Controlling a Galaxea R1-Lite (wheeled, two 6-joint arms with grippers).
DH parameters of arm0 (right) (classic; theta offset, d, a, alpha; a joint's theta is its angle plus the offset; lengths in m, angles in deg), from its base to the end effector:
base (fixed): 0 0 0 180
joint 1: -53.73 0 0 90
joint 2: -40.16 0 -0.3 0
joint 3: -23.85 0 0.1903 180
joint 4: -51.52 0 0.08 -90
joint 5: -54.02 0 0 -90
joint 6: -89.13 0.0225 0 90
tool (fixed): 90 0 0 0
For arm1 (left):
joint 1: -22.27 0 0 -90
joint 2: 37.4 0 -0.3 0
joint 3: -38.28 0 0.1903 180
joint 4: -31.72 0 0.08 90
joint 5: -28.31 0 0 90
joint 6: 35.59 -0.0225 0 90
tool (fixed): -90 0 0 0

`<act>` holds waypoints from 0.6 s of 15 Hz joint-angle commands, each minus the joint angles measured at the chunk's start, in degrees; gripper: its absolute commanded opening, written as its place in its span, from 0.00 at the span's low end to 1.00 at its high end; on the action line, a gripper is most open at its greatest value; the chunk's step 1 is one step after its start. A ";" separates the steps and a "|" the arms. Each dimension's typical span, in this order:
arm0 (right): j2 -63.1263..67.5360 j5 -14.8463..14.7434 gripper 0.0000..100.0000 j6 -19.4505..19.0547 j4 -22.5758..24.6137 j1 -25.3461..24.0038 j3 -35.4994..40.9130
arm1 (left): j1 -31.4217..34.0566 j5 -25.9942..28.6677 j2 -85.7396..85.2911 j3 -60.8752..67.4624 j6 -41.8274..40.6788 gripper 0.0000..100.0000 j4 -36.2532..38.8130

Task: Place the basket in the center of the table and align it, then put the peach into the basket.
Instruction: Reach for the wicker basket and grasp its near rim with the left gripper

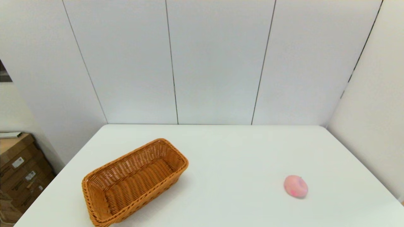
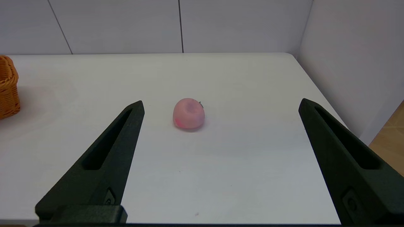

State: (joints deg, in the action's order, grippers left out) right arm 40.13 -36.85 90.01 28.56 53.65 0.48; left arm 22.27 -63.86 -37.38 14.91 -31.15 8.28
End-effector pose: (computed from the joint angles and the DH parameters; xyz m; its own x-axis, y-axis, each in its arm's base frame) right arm -0.0229 -0.0004 0.0762 0.9999 -0.0138 0.0077 0.0137 0.9998 0.0155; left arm -0.0228 0.0009 0.0754 0.9993 0.0379 -0.0016 -0.0379 0.9963 -0.0774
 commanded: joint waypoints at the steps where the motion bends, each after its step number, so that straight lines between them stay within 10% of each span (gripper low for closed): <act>1: -0.06 0.00 1.00 0.00 0.04 -0.01 0.00 | 0.00 -0.03 -0.11 0.00 0.05 1.00 0.07; 9: 0.02 0.00 1.00 0.00 0.04 -0.01 0.00 | 0.00 -0.38 -0.11 -1.32 1.45 1.00 0.69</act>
State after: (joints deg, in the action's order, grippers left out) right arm 40.13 -36.85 90.01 28.57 53.65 0.48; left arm 22.27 -63.97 -37.38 14.91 -30.85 8.45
